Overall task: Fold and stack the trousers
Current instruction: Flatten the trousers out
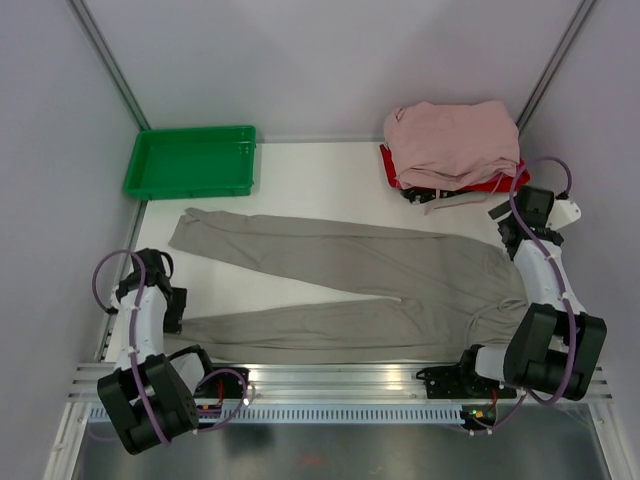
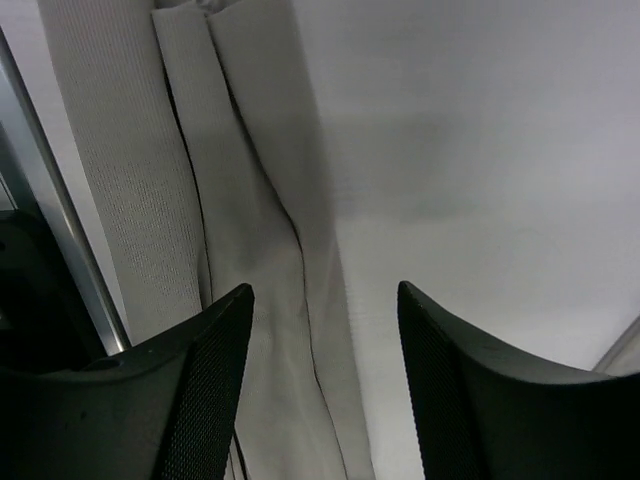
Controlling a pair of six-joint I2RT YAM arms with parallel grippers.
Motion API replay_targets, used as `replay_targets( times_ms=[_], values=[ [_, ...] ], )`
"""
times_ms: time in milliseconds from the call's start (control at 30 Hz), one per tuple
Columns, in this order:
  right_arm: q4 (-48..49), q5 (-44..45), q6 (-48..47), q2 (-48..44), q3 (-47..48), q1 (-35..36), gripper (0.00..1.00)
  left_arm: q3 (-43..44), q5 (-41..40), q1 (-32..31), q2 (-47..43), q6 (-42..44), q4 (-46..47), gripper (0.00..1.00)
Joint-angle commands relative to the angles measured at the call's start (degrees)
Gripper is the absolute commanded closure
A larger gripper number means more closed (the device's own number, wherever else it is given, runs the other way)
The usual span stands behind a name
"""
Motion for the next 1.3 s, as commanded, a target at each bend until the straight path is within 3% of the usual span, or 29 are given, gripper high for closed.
replay_targets(
  times_ms=[0, 233, 300, 533, 600, 867, 1133, 1167, 1200, 1233, 1267],
  values=[
    [0.90, -2.38, 1.19, 2.83, 5.05, 0.06, 0.02, -2.50, -2.44, -0.08, 1.15, -7.17, 2.13, 0.36],
    [-0.94, -1.24, -1.19, 4.07, 8.93, 0.06, 0.02, -6.55, -0.31, -0.08, 1.50, -6.72, 7.33, 0.41],
    [-1.73, -1.42, -0.93, 4.33, 9.02, 0.06, 0.02, -6.82, -1.45, -0.08, 1.24, -5.58, 7.34, 0.48],
    [-3.76, -2.39, -1.28, 5.48, 10.07, 0.06, 0.02, -5.68, -3.92, -0.08, -0.69, -3.48, 8.12, 0.92],
    [-3.41, -2.30, -1.45, 5.21, 9.99, 0.06, 0.02, -4.80, -3.48, -0.08, -1.66, -2.07, 9.43, 0.98],
    [-2.44, -1.86, -0.84, 3.37, 7.27, 0.06, 0.02, -1.02, -3.31, 0.00, -0.53, 6.81, 18.05, 0.98],
    [-2.62, -1.51, -0.66, 2.31, 5.94, 0.06, 0.02, 0.04, 5.75, -0.17, 4.75, 18.49, 29.04, 0.97],
    [-2.62, -1.59, -0.66, 2.23, 5.86, 0.06, 0.02, 0.21, 5.06, -0.09, 5.27, 18.85, 28.43, 0.93],
    [-2.62, -1.59, -0.57, 2.22, 5.94, 0.06, 0.02, 0.91, 4.27, -0.08, 5.45, 18.94, 27.64, 0.72],
    [-2.62, -1.59, -0.57, 2.22, 5.94, 0.06, 0.02, 1.27, 3.65, -0.17, 5.45, 19.55, 26.94, 0.59],
    [-2.70, -1.68, -0.57, 2.22, 6.03, 0.06, 0.02, 1.71, 2.34, 0.00, 5.37, 19.91, 26.24, 0.37]
  ],
)
